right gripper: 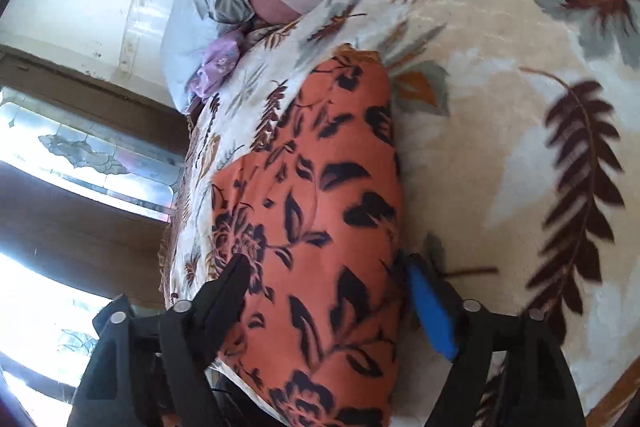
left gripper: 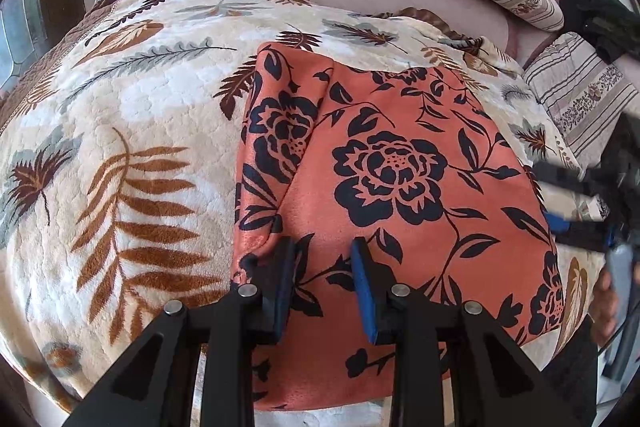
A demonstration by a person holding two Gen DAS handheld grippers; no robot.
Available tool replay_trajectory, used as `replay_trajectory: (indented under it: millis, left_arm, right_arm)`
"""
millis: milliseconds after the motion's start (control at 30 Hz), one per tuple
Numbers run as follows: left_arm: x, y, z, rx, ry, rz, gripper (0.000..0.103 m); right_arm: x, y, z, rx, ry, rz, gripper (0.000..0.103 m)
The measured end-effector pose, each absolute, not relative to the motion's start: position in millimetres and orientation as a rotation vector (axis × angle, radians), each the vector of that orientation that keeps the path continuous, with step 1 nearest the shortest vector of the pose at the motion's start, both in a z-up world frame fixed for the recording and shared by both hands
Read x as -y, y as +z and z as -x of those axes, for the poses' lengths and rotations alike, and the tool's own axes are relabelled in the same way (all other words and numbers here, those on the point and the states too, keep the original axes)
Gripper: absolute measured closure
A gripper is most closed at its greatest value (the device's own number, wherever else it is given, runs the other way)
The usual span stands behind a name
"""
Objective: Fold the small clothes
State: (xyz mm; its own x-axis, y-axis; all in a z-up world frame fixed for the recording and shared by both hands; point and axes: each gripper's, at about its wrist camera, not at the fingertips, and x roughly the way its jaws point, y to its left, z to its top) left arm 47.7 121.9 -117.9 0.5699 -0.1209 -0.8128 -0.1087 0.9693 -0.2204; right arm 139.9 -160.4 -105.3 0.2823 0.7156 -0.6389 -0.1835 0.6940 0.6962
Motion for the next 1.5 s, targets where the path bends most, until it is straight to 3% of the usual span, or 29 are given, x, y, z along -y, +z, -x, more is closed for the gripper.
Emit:
replay_trajectory:
  millis: [33,100,133,267,300,333,433,567,633,800,867,900,1033,1100,1167,1267,1367,1400,1433,1500]
  left_arm:
    - [-120.9,-117.9,-47.8,-0.967,-0.002,0.254,0.072]
    - [-118.4,-117.5,-48.2,-0.969,0.006,0.24,0.072]
    - [-117.4,-117.1,-48.2,-0.969,0.011,0.234,0.072]
    - [-119.5,-117.1,-48.9,-0.973,0.015,0.246,0.072]
    - [-119.2,-117.4,-48.7,-0.972,0.014,0.246,0.072]
    - [-118.5,-117.6,-48.6,-0.971,0.018,0.242,0.072]
    - [-118.6,-117.1,-48.5,-0.969,0.019,0.236,0.072]
    - [-119.5,-117.7,-47.9,-0.961,0.019,0.233,0.072]
    - [-118.1,-118.6,-46.9,-0.957,0.023,0.238,0.072]
    - [-118.5,-118.5,-46.0,-0.954,0.024,0.237,0.072]
    - [-117.5,-118.2,-45.9,-0.954,0.024,0.235,0.072]
    - [-116.7,-118.1,-45.5,-0.952,0.025,0.232,0.072]
    - [-116.8,-118.4,-44.6,-0.948,0.025,0.231,0.072]
    - [-116.4,-117.9,-44.2,-0.947,0.025,0.231,0.072]
    - [-116.7,-118.0,-43.3,-0.942,0.026,0.233,0.072]
    - [-116.5,-118.0,-42.2,-0.935,0.029,0.232,0.072]
    - [-116.0,-118.0,-42.2,-0.931,0.03,0.229,0.072]
    - [-116.4,-117.9,-42.2,-0.931,0.029,0.23,0.072]
    - [-116.6,-118.1,-41.9,-0.93,0.029,0.231,0.072]
    - [-117.9,-118.6,-41.6,-0.927,0.025,0.234,0.072]
  right_arm:
    - [158.1,-120.7,-139.0,-1.196,0.63,-0.549,0.029]
    - [155.4,-126.3,-131.3,-1.194,0.68,-0.526,0.064]
    - [155.1,-119.7,-127.4,-1.179,0.667,-0.517,0.066]
    - [151.7,-98.7,-113.6,-1.108,0.647,-0.432,0.067]
    - [152.6,-106.4,-114.4,-1.121,0.631,-0.443,0.06]
    - [155.2,-120.4,-119.1,-1.162,0.606,-0.456,0.04]
    - [171.6,-123.9,-115.6,-1.17,0.632,-0.603,0.039]
    - [175.8,-101.1,-87.7,-1.066,0.688,-0.506,0.041]
    - [166.7,-128.9,-85.2,-1.169,0.674,-0.438,0.065]
    - [160.0,-117.6,-72.3,-1.115,0.646,-0.373,0.067]
    - [160.6,-121.2,-72.1,-1.123,0.644,-0.383,0.062]
    - [165.4,-132.0,-74.4,-1.159,0.633,-0.43,0.036]
    - [173.5,-129.1,-70.8,-1.167,0.679,-0.478,0.036]
    - [182.4,-114.8,-72.1,-1.123,0.7,-0.495,0.043]
    - [192.0,-102.9,-84.6,-1.094,0.688,-0.546,0.045]
    - [193.7,-102.9,-115.9,-1.121,0.661,-0.607,0.036]
    - [184.3,-121.7,-143.4,-1.19,0.651,-0.651,0.034]
    - [175.3,-124.7,-146.8,-1.191,0.667,-0.634,0.043]
    - [164.3,-122.3,-145.8,-1.179,0.691,-0.571,0.07]
    - [149.0,-108.7,-135.9,-1.131,0.66,-0.433,0.071]
